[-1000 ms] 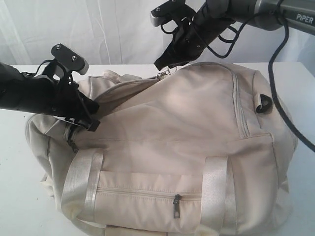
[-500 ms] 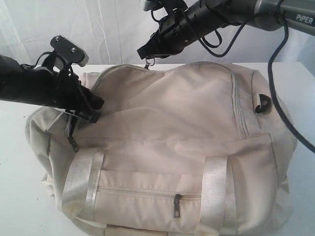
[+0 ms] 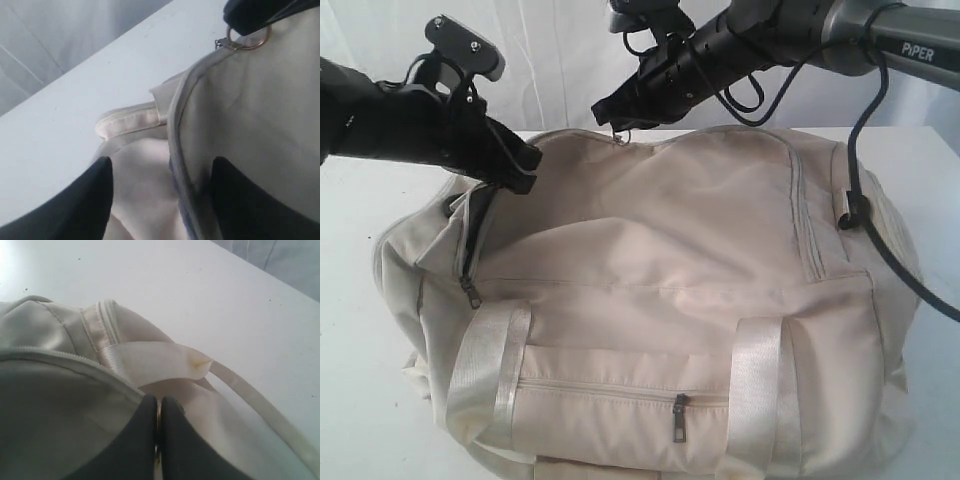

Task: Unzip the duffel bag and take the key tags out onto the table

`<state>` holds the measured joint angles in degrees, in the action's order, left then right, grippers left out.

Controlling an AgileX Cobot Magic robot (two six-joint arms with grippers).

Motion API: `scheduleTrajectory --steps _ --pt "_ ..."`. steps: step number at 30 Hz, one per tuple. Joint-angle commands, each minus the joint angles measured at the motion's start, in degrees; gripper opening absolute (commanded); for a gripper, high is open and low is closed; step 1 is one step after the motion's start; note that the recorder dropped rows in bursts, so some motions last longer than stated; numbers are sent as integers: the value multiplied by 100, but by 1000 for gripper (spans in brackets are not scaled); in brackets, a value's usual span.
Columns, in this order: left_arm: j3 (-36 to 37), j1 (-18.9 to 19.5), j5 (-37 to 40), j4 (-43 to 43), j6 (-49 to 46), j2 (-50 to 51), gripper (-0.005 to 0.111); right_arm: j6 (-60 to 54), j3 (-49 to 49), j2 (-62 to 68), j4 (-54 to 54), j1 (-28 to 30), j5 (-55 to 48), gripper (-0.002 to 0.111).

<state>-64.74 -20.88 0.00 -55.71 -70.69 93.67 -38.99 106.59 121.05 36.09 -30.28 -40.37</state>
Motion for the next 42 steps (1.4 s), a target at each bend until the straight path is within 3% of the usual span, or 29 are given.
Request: scheduleTrajectory --steps 1,5,6,16,24,42 --pt "-290 16 105 -80 449 514 56 307 8 1 -301 28 -47 0" --pt "-367 16 219 -80 497 737 7 904 8 1 -902 77 -23 0" --pt "-367 16 316 -65 470 737 0 1003 8 1 -1049 91 -24 0" --pt "-356 26 730 91 538 737 0 1455 8 1 -1410 661 -221 0" --pt "74 710 941 91 776 529 0 1469 8 -46 -1432 801 -320 0" --pt "74 711 1228 113 776 468 0 2056 -3 -1039 -3298 1290 -1744 0"
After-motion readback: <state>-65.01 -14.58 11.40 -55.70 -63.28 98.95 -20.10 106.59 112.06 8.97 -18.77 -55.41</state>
